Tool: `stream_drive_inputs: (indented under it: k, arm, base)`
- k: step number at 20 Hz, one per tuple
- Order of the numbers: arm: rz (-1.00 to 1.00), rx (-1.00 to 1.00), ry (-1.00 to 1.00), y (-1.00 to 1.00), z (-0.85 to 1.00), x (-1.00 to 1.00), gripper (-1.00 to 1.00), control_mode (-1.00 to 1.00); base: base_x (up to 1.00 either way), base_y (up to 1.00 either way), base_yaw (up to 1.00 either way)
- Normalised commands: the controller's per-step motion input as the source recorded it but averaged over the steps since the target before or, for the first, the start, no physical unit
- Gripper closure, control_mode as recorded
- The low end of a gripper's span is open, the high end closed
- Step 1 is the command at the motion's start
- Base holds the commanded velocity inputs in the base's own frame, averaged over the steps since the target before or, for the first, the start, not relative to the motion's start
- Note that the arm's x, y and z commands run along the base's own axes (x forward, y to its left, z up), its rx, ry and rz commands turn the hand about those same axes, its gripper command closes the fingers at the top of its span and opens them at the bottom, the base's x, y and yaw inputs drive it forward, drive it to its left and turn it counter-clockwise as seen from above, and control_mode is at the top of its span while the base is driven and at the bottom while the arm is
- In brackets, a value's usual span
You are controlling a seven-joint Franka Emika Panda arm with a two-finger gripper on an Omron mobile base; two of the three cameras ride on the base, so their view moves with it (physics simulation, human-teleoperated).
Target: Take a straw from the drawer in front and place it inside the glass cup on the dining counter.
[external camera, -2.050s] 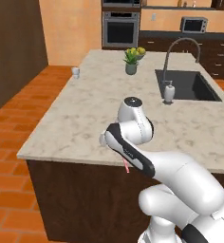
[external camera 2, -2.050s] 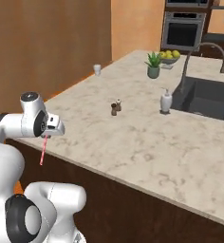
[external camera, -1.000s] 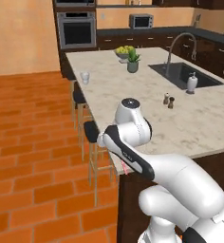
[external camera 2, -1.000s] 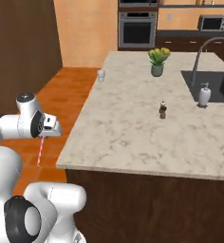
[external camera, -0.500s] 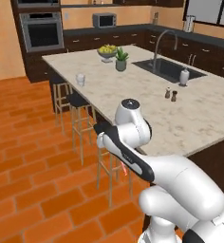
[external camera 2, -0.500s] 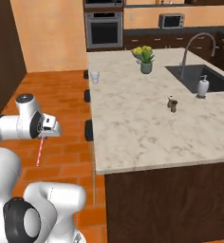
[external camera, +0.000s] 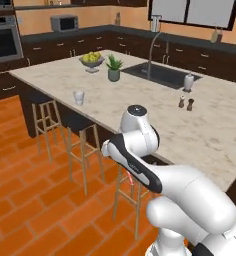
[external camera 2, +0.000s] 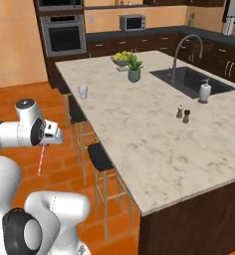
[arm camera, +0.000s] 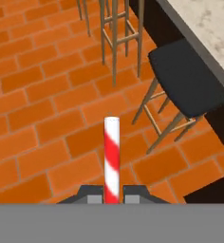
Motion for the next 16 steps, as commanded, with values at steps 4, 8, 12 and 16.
stream_drive_inputs:
  k: [4,8,12,16]
  arm:
    - [0.00,0.00,0.00,0.00,0.00,0.00,1.00,1.00]
    - [0.00,0.00,0.00,0.00,0.00,0.00,1.00,1.00]
    - [0.00,0.00,0.00,0.00,0.00,0.00,1.00,1.00]
    - [0.00,0.00,0.00,0.00,0.00,0.00,1.00,1.00]
  base:
    - [0.39,1.00,-0.50]
    - [0.34,1.00,-0.49]
    - [0.27,1.00,-0.48]
    - [0.18,1.00,-0.48]
